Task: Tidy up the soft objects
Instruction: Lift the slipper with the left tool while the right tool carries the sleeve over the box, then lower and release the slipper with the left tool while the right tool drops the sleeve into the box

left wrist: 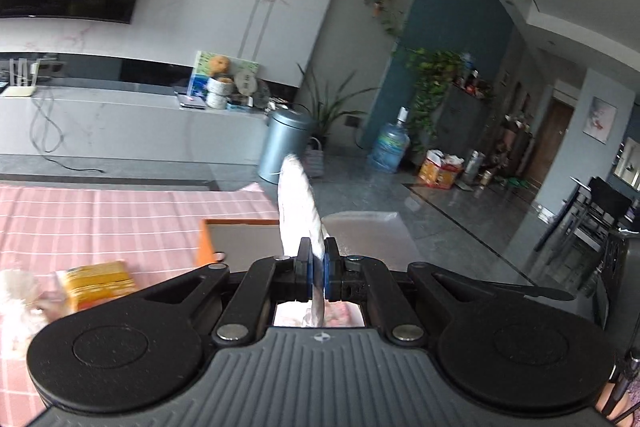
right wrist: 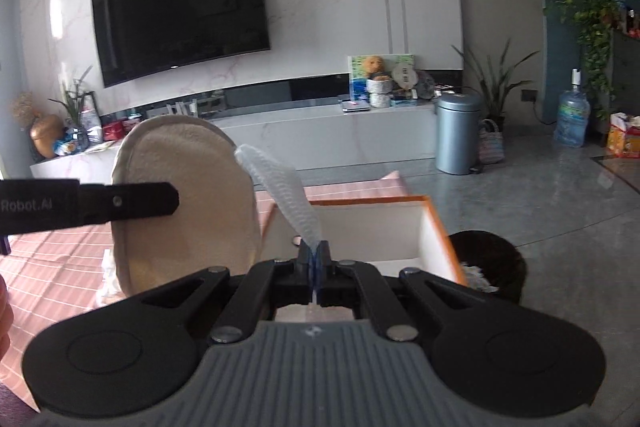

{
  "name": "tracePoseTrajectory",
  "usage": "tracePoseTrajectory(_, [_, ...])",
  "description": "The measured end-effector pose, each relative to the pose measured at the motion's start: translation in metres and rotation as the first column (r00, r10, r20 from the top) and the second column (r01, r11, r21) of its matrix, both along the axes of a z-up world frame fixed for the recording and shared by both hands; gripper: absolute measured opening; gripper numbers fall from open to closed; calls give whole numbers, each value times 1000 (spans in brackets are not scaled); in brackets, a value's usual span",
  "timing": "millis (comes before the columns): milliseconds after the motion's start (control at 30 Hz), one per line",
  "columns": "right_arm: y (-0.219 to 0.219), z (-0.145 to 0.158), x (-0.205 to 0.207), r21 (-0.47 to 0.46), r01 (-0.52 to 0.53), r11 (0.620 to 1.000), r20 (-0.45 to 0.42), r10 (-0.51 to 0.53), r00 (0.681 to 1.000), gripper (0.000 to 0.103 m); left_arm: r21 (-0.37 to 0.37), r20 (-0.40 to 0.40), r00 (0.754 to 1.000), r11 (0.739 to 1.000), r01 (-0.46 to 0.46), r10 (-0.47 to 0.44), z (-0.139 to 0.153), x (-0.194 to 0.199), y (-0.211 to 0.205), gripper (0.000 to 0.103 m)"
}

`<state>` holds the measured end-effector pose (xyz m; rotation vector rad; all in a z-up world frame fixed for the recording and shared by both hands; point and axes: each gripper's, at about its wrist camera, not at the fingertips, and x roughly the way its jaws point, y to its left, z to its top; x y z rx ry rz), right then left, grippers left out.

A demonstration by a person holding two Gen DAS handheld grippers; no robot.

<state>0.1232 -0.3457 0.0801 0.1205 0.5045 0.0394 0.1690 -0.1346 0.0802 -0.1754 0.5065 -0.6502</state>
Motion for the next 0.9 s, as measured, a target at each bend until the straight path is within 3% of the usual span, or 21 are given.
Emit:
tracePoseTrajectory(267, [-34, -22, 17, -2, 68, 998, -96, -68, 993, 0, 8, -114, 990, 996, 89, -87, -34, 36, -45, 5])
tracePoseTrajectory(567, [-42, -64, 50, -23, 56, 998, -246, -60, 967, 0, 92, -208, 974, 989, 113, -92, -71, 61, -60, 4])
tracePoseTrajectory(733, [-40, -83, 68, -28, 31, 999, -322, -39, 946, 0, 196, -215, 975, 976, 98, -55, -82, 64, -68, 5])
tracePoseTrajectory(900, [-37, -98, 85, -23, 3, 1000, -410, -12, 912, 0, 310, -219, 975, 944, 110, -42, -89, 69, -75, 5])
